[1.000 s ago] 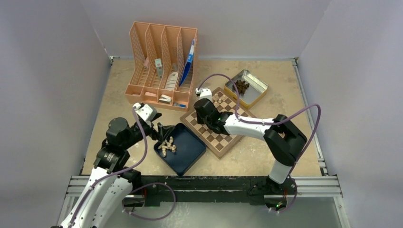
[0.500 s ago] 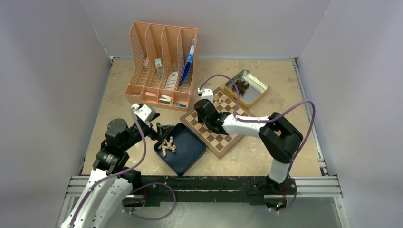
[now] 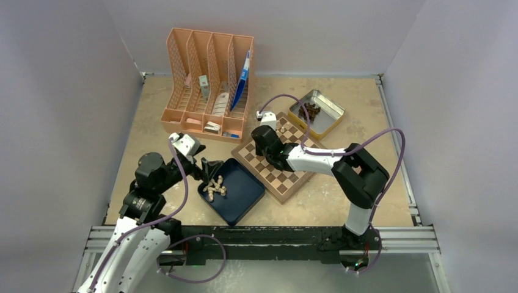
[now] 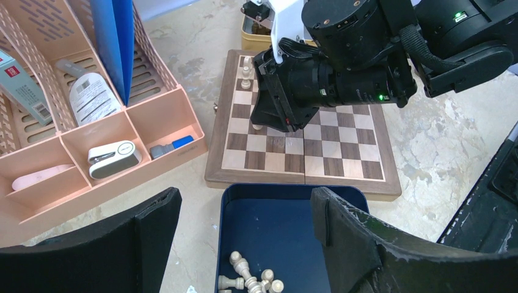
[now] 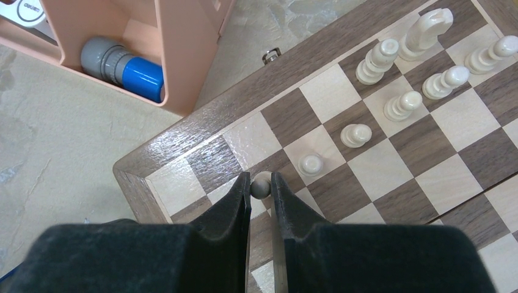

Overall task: Set up the chess pieces on the board
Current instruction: Place the chess piece on the chessboard.

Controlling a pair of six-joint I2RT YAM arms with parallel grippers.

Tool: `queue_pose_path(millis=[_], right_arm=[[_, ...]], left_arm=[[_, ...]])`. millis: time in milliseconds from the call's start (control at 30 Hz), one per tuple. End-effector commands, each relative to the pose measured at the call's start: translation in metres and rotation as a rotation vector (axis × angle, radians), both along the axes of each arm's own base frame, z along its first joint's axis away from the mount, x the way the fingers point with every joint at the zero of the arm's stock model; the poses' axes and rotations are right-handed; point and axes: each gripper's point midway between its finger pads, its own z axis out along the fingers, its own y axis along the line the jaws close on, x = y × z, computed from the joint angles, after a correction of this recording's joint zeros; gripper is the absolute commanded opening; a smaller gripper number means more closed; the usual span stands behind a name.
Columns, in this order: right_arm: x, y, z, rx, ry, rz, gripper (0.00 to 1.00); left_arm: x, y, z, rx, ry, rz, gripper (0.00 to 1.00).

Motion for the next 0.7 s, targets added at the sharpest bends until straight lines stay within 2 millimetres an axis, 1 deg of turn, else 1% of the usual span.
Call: queue_pose_path(millis=[0, 200, 433, 533, 667], right_arm=[[0.0074, -0.002, -0.0013, 0.009, -0.02, -0.027, 0.15], [0.008, -0.0028, -0.0062, 0.0, -0.012, -0.025, 0.16], [0.0089, -0.003, -0.0067, -0.003, -0.011, -0.027, 0.17], [0.0086, -0.002, -0.0067, -0.004, -0.008, -0.021, 0.19], [0.009, -0.0012, -0.0046, -0.001, -0.007, -0.022, 0.25]], left_arm=[[0.0022, 0.0011, 0.0232, -0.021, -0.054, 0.011, 0.78], [0.0023, 0.0011, 0.0231, -0.02, -0.054, 0.011, 0.78], [0.0028, 0.0014, 0.0228, -0.019, -0.054, 0.013, 0.78], [0.0027, 0.0013, 0.0233, -0.02, -0.056, 0.013, 0.78], [0.0026, 0.0013, 0.0234, -0.02, -0.056, 0.013, 0.78]])
